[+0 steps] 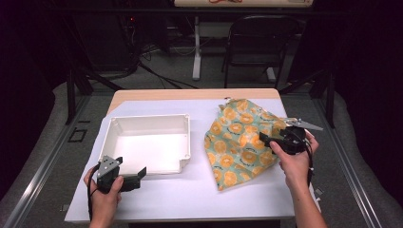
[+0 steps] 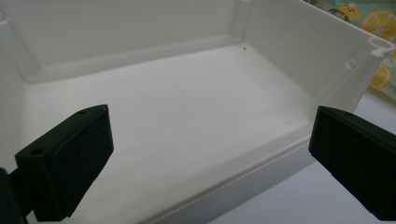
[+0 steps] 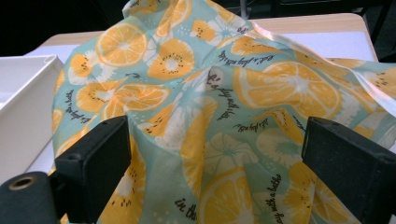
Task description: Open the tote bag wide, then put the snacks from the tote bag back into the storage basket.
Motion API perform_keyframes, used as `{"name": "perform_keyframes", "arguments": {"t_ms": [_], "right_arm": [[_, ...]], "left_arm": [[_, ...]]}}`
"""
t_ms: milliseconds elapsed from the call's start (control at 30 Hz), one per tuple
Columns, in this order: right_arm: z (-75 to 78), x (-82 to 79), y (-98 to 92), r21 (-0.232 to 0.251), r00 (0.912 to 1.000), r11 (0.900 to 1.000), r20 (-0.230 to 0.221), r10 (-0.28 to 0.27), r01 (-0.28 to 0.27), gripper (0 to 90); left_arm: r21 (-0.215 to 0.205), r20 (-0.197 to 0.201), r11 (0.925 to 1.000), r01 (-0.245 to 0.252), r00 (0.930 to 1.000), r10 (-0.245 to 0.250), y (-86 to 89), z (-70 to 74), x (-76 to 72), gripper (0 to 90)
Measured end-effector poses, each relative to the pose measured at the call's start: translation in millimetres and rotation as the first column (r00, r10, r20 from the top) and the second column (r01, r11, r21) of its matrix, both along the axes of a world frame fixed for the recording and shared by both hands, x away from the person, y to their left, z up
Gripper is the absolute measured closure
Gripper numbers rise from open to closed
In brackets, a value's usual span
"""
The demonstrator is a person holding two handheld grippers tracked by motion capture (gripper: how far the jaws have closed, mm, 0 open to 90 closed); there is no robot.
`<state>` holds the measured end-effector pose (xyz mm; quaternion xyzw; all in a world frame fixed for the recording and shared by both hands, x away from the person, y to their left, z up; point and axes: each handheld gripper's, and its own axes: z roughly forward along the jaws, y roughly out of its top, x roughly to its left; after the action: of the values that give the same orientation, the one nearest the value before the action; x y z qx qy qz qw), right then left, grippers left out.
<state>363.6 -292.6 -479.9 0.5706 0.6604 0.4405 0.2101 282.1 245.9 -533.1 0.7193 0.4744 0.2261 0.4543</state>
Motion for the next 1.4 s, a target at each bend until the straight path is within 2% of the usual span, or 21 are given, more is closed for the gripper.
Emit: {"name": "perform_keyframes", "arguments": {"t_ms": [100,300,600,667,733,867,900,1100,1167,1400], "right_arm": [[-0.6,-0.3,-0.8,0.025,1.0,1.0,0.005,-0.006,0.006,7.6],[-3.6,0.2,2.2,0.024,0.9997,0.999,-0.014,0.021,-0.021,7.6],[-4.9,-1.1,1.7,0.04,0.9987,0.998,-0.011,0.049,-0.049,15.2],[-5.6,-0.2,2.3,0.041,0.9983,0.998,-0.01,0.058,-0.057,21.1],[-6.4,-0.1,2.3,0.065,0.9975,0.995,0.001,0.071,-0.07,28.4],[-5.6,-3.4,-0.6,0.079,0.996,0.993,0.026,0.086,-0.087,50.8],[-6.4,-4.3,-0.1,0.098,0.996,0.992,0.039,0.08,-0.084,55.7],[-5.6,-9.6,-5.3,0.124,0.9916,0.985,0.057,0.116,-0.123,86.8],[-4.2,-11.1,-5.4,0.127,0.9891,0.982,0.067,0.131,-0.139,90.0],[1.9,-17.9,-4.0,0.105,0.9846,0.983,0.11,0.136,-0.147,90.0]], "left_arm": [[0.005,0.004,1.0,0.004,1.0,-0.004,-3.7,0.2,0.4,0.0],[0.022,0.009,0.9996,0.016,0.9998,-0.016,-9.7,2.0,-1.9,0.0],[0.023,0.018,0.9994,0.027,0.9995,-0.027,-12.8,2.7,-2.1,0.0],[0.017,0.019,0.9995,0.027,0.9995,-0.027,-14.1,2.8,-2.3,0.0],[0.02,0.019,0.9994,0.028,0.9994,-0.028,-15.0,2.9,-1.8,0.0],[0.009,0.02,0.9995,0.031,0.9993,-0.031,-19.4,4.1,0.0,0.0],[0.004,0.023,0.9994,0.035,0.9991,-0.035,-21.3,5.3,0.2,0.0],[0.006,0.052,0.9973,0.074,0.9959,-0.074,-40.5,14.7,4.8,0.0],[-0.002,0.06,0.9956,0.094,0.9938,-0.093,-48.3,17.8,8.0,0.0],[-0.029,0.069,0.9855,0.167,0.9839,-0.165,-78.2,27.5,18.0,0.0]]}}
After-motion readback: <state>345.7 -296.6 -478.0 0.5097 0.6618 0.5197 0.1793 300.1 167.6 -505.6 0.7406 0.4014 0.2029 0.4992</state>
